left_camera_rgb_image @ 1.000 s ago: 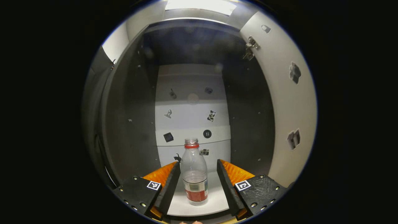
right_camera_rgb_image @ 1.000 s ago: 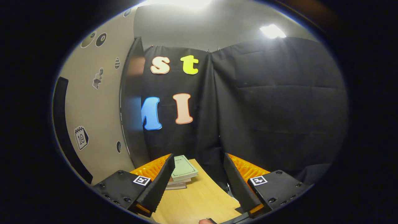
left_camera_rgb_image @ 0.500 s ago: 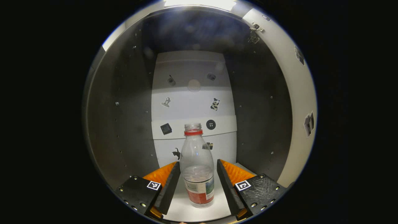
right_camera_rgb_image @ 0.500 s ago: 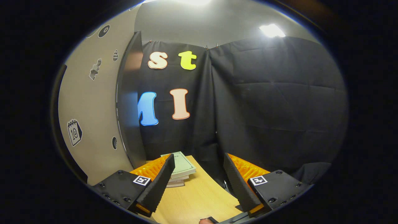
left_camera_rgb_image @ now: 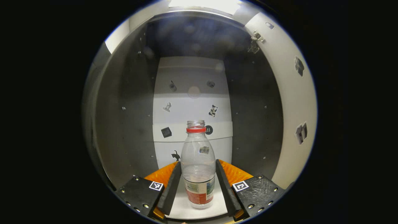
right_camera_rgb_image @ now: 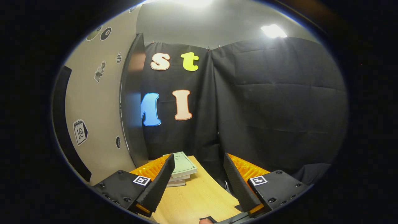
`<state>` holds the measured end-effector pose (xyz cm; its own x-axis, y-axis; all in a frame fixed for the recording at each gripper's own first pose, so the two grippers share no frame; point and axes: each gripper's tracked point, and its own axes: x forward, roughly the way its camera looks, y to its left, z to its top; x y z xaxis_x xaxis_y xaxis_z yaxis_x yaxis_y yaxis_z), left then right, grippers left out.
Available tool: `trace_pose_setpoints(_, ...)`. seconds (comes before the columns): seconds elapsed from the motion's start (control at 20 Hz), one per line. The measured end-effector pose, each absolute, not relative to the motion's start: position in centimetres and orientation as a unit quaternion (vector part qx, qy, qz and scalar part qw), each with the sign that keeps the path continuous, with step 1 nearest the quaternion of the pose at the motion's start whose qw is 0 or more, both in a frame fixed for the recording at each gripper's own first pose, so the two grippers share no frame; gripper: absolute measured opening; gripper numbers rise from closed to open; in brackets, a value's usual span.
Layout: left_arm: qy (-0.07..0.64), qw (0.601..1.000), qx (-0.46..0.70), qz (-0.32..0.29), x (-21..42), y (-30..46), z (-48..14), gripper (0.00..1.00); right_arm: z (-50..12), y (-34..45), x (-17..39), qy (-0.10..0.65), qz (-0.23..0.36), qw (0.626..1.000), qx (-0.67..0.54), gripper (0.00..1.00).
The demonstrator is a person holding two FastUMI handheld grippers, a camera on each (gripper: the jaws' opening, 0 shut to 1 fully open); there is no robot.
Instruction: Open the cabinet door with the right hand, grasp the bottle in the cabinet with the left hand and place it on the coaster, then close the cabinet door with the right hand.
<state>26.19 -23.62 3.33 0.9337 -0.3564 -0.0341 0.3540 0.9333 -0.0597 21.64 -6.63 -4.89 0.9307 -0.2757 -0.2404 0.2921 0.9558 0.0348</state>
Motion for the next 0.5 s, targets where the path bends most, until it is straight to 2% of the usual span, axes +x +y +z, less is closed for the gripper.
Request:
trace_pose_setpoints(0.2,0.016,0.985,-0.022,-0.168,23.2,-21.8,4.0,0.63,-4.5,-6.2,21.3,0.113,-0.126,0.985,0.038,0.97)
trace_pose_setpoints(0.4,0.017,0.988,-0.024,-0.149,19.5,-18.9,3.9,0.65,-4.1,-5.7,21.0,0.111,-0.104,0.988,0.035,1.00)
trace_pose_setpoints(0.45,0.018,0.989,-0.024,-0.143,18.6,-18.2,3.7,0.63,-4.1,-5.6,20.7,0.110,-0.098,0.989,0.033,1.00)
trace_pose_setpoints(0.5,0.017,0.990,-0.024,-0.137,17.6,-17.4,3.5,0.63,-4.1,-5.3,20.6,0.110,-0.091,0.989,0.032,0.97)
